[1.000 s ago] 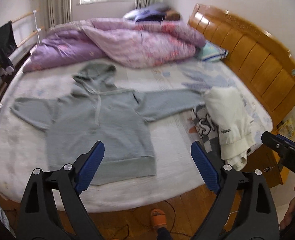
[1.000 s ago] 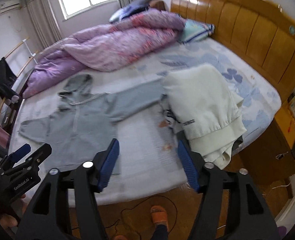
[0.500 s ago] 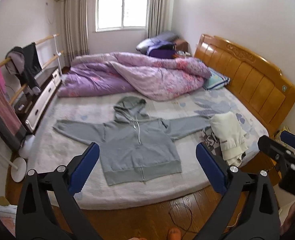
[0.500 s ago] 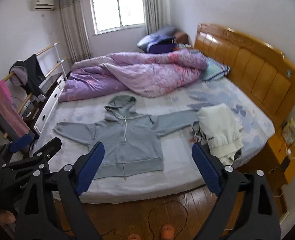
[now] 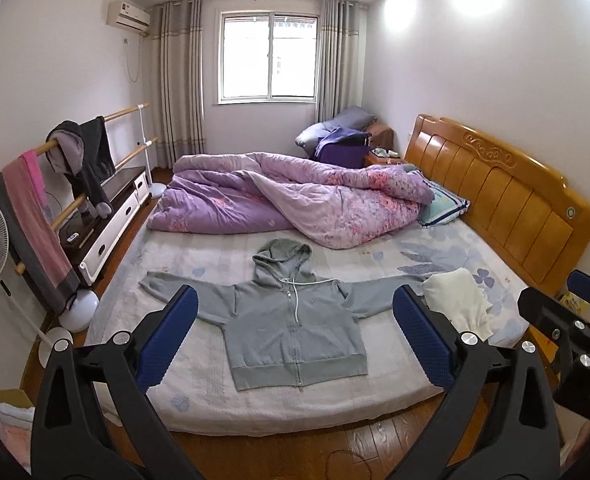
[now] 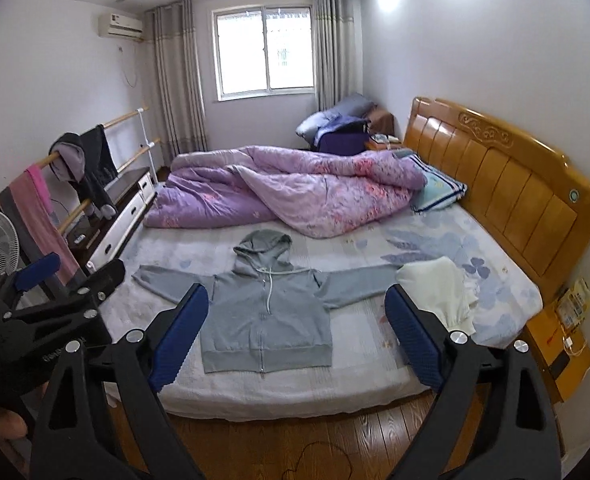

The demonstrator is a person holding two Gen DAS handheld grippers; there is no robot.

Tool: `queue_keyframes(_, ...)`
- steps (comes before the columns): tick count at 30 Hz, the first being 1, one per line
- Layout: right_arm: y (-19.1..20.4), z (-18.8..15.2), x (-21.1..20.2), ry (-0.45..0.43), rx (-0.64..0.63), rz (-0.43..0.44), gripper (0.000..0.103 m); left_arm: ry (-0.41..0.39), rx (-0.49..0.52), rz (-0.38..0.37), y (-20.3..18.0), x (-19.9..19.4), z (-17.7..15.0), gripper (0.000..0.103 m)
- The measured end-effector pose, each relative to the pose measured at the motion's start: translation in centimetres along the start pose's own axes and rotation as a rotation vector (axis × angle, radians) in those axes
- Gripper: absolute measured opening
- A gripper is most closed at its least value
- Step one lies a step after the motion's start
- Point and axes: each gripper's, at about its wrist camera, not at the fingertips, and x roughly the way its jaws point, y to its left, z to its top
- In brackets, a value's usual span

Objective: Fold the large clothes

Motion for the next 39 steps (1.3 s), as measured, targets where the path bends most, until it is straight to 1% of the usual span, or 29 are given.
queue_keyframes(4,-0.3,0.4,-1.3,-0.022,-0.004,0.016,0.086,-0.013,-0.003,-0.005,-1.0,-0.7,0.6,0.098)
queue_keyframes(12,-1.5,0.9,-2.7,-0.064,-0.003,0.028,0.086,-0.048,-0.003,0.009,-2.5,-2.6,1.5,0.098)
queue_keyframes(24,-1.7,1.0,-2.8,-0.069,-0.003,0.048,0.087,-0.069,0.005,0.016,-2.9,-3.7,1.5,0.098)
queue_keyframes(33,-1.4,0.9,-3.3,-0.081,-0.004,0.046,0.087,-0.079,0.006,0.016,-2.9,-4.5,1.8,0.098)
queue_keyframes(39,-1.4,0.8,-3.5,-0.09,-0.005,0.04,0.087,-0.087,0.008,0.01,-2.8,-4.3,2.3,0.098)
